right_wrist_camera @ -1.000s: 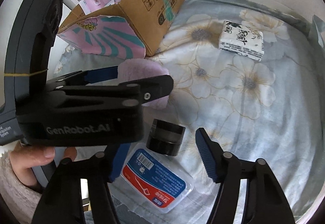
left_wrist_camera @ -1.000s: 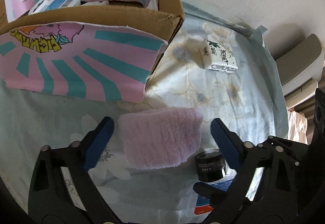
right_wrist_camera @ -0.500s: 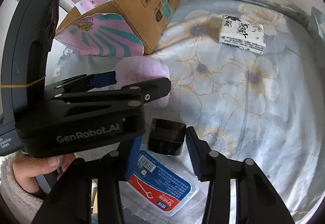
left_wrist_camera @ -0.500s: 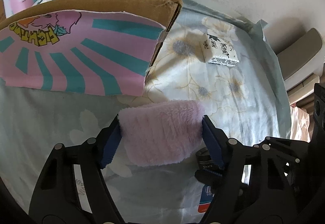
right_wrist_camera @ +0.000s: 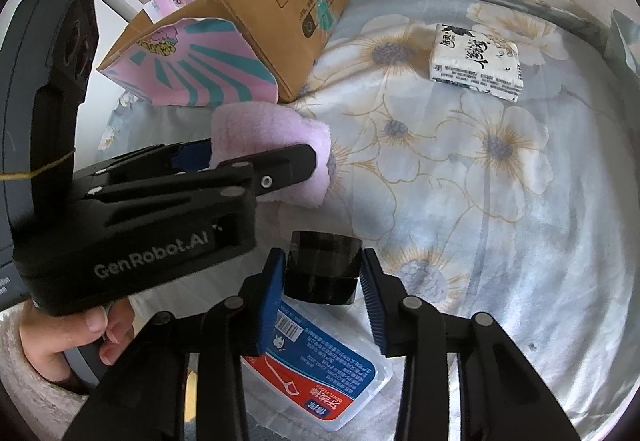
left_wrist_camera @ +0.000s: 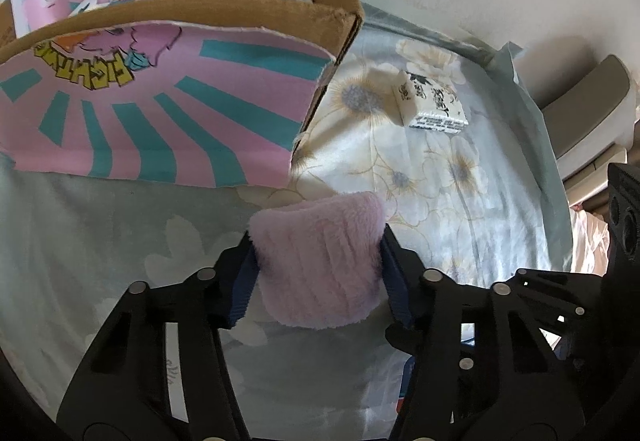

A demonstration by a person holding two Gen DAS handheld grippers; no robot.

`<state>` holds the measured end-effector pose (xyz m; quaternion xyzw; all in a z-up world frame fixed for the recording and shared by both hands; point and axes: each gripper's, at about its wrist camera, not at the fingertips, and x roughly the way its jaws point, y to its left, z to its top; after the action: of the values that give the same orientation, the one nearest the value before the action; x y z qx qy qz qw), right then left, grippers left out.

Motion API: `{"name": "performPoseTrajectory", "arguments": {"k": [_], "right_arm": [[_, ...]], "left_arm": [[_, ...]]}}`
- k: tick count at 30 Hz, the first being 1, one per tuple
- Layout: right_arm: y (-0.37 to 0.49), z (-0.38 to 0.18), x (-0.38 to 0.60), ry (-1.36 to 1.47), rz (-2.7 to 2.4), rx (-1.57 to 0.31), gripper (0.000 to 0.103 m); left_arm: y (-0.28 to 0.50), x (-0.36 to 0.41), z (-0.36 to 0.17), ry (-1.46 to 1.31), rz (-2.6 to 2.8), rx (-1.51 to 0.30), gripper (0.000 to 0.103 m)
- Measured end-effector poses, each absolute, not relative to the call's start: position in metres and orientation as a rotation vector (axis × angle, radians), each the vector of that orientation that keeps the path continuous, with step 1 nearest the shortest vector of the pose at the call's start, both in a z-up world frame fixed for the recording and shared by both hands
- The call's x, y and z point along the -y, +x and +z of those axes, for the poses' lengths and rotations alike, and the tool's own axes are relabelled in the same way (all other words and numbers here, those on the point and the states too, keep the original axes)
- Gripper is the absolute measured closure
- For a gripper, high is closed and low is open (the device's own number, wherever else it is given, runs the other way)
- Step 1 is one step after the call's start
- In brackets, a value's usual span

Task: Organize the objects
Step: 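Lift the pink towel with the left gripper while the right gripper lifts the black jar, then lower the towel into the cardboard box with the left gripper while the right drops the black jar in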

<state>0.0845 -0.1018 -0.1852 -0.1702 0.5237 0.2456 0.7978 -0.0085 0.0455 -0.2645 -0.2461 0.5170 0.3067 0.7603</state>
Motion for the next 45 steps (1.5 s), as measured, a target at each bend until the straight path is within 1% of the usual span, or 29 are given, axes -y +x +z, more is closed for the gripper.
{"name": "performPoseTrajectory", "arguments": {"k": [1,4,6,12,17,18,19,21,28,31,38,45], "right_arm": [[0.084,-0.185,0.102,-0.364,0.526,-1.125,0.069],[0.084,-0.183,0.103,-0.365,0.519,-1.121,0.069],[0.084,-0.179,0.104,-0.356,0.519,-1.118,0.069],[0.082,-0.162,0.107,-0.337,0.507,-1.093,0.069],[0.079,-0.141,0.111,-0.329,0.490,-1.068,0.069],[0.094,-0.139,0.124,-0.328,0.487,-1.064,0.069],[0.081,-0.141,0.118,-0.326,0.481,-1.055,0.069],[0.080,-0.137,0.116,-0.320,0.475,-1.043,0.069],[0.073,-0.104,0.093,-0.311,0.465,-0.972,0.069],[0.068,-0.078,0.087,-0.301,0.473,-0.934,0.069],[0.072,-0.042,0.053,-0.320,0.482,-0.861,0.069],[0.085,-0.022,0.005,-0.330,0.497,-0.821,0.069]], "left_arm": [[-0.009,-0.046,-0.263,-0.534,0.667,-1.122,0.058],[-0.011,-0.046,-0.256,-0.526,0.663,-1.109,0.064],[-0.011,-0.046,-0.252,-0.520,0.661,-1.104,0.065],[-0.012,-0.040,-0.231,-0.508,0.634,-1.074,0.065],[-0.010,-0.034,-0.204,-0.481,0.607,-1.044,0.065],[-0.009,-0.033,-0.199,-0.478,0.603,-1.038,0.065],[-0.007,-0.032,-0.193,-0.474,0.598,-1.028,0.065],[-0.005,-0.031,-0.179,-0.463,0.590,-1.011,0.065],[0.002,-0.039,-0.134,-0.419,0.579,-0.962,0.065],[0.002,-0.049,-0.116,-0.409,0.576,-0.938,0.065],[-0.009,-0.084,-0.081,-0.390,0.591,-0.912,0.065],[-0.032,-0.129,-0.054,-0.369,0.624,-0.902,0.065]]}}
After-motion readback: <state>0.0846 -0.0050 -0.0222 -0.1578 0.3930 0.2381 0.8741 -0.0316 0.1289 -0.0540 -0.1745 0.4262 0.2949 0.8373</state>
